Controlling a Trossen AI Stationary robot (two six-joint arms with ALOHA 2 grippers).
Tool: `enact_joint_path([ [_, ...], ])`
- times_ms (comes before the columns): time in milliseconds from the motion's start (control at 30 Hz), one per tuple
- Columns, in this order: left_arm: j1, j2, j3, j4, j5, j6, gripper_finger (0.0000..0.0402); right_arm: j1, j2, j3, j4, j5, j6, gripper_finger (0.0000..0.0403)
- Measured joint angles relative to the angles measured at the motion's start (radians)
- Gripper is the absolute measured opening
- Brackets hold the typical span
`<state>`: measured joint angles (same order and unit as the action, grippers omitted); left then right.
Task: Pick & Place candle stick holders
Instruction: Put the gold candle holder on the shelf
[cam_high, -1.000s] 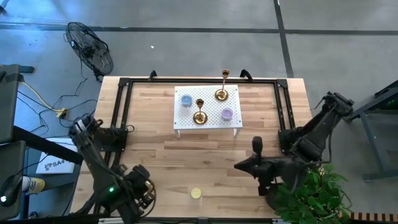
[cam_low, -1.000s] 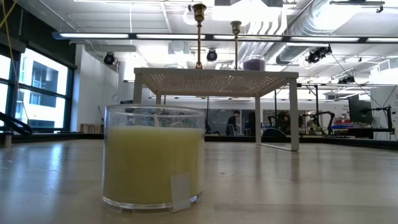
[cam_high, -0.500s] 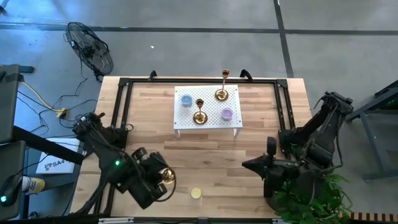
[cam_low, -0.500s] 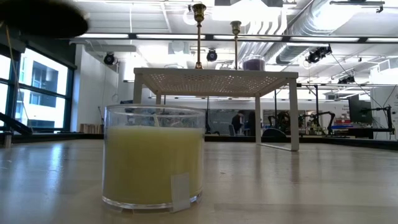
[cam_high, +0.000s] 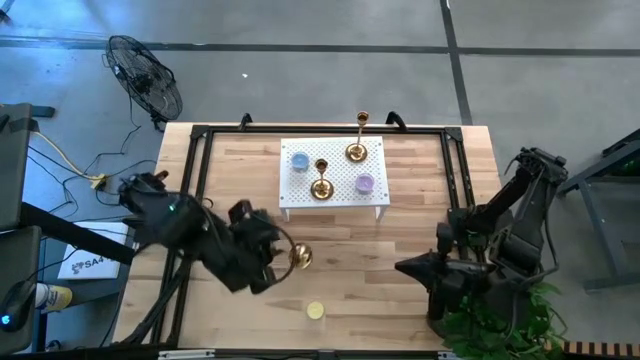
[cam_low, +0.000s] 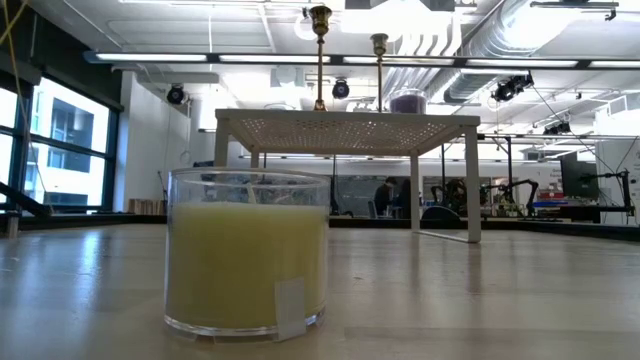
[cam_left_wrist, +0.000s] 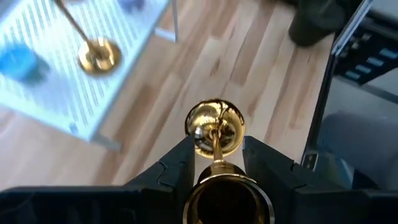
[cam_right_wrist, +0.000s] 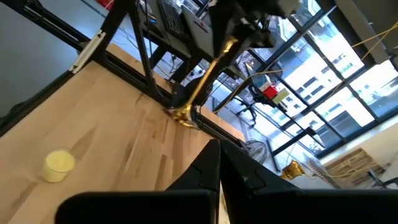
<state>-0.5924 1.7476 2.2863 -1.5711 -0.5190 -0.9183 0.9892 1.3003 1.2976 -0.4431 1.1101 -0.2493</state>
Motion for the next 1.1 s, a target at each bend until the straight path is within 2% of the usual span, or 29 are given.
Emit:
enact_joint_path([
  [133,0.057,-0.009,0.051,-0.001,-0.012,0.093,0.012,0.009,0.0,0.0,0.0,0.04,-0.022,0.0],
  [433,0.225,-0.062,0.044,-0.003,-0.012,0.216,0.012,0.012,0.0,-0.001,0.059,0.104,-0.109,0.0],
  [867,0.492,-0.075,0.043,0.0,0.179,0.355,0.012,0.012,0.0,-0.001,0.112,0.113,-0.179,0.0],
  [1100,0.596,-0.075,0.043,0.0,0.262,0.39,0.012,0.012,0.0,-0.001,0.112,0.113,-0.177,0.0],
])
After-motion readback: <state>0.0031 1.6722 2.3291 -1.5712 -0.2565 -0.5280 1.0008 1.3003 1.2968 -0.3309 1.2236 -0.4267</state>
